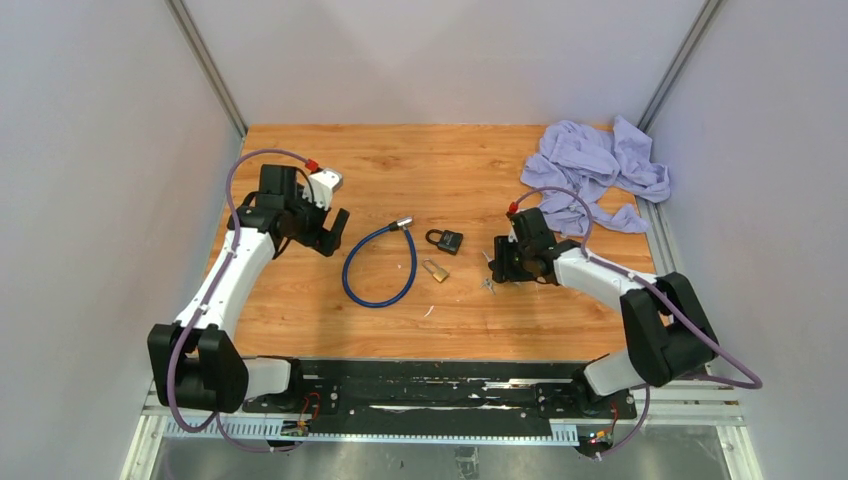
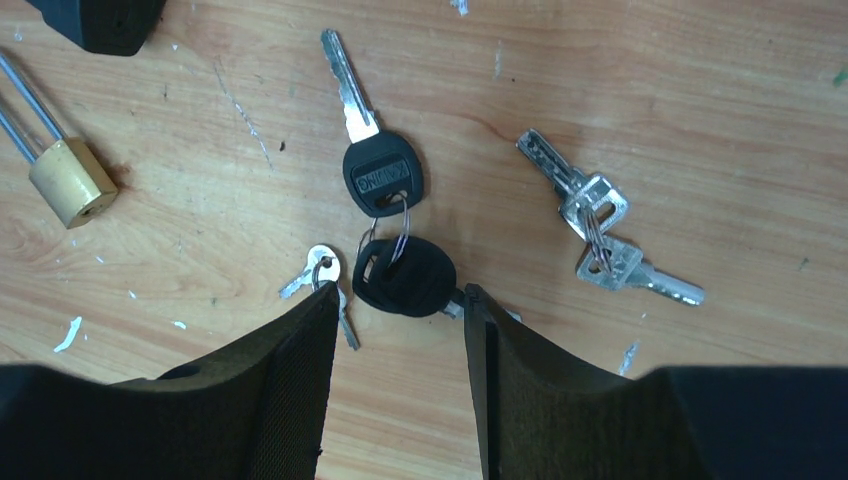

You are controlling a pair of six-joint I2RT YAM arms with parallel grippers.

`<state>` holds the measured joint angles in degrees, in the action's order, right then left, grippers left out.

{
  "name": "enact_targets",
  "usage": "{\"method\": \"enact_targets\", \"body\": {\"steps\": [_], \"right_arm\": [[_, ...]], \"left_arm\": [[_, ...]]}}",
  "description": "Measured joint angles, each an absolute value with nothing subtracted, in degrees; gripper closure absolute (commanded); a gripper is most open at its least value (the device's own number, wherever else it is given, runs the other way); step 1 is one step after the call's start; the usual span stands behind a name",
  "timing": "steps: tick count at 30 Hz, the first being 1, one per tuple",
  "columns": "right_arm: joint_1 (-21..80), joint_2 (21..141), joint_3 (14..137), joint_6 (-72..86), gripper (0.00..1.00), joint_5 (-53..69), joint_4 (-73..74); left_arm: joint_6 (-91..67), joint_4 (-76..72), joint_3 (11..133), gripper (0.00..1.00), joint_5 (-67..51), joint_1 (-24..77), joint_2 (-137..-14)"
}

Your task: Unlock with the key

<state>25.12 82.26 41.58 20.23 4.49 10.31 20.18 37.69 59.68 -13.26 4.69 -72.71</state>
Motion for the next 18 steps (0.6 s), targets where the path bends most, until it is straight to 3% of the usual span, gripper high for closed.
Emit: {"method": "enact_targets", "body": {"steps": [10, 18], "right_arm": [[25.1, 87.2, 46.3, 18.6, 0.50, 3.2, 10.6], [25.5, 91.0, 48.2, 17.9, 0.58, 2.4, 10.1]], "left_arm": [[22.3, 40.9, 59.7, 0.02, -16.0, 4.7, -71.8], [22.5, 41.3, 59.7, 0.02, -17.8, 4.7, -70.7]]}}
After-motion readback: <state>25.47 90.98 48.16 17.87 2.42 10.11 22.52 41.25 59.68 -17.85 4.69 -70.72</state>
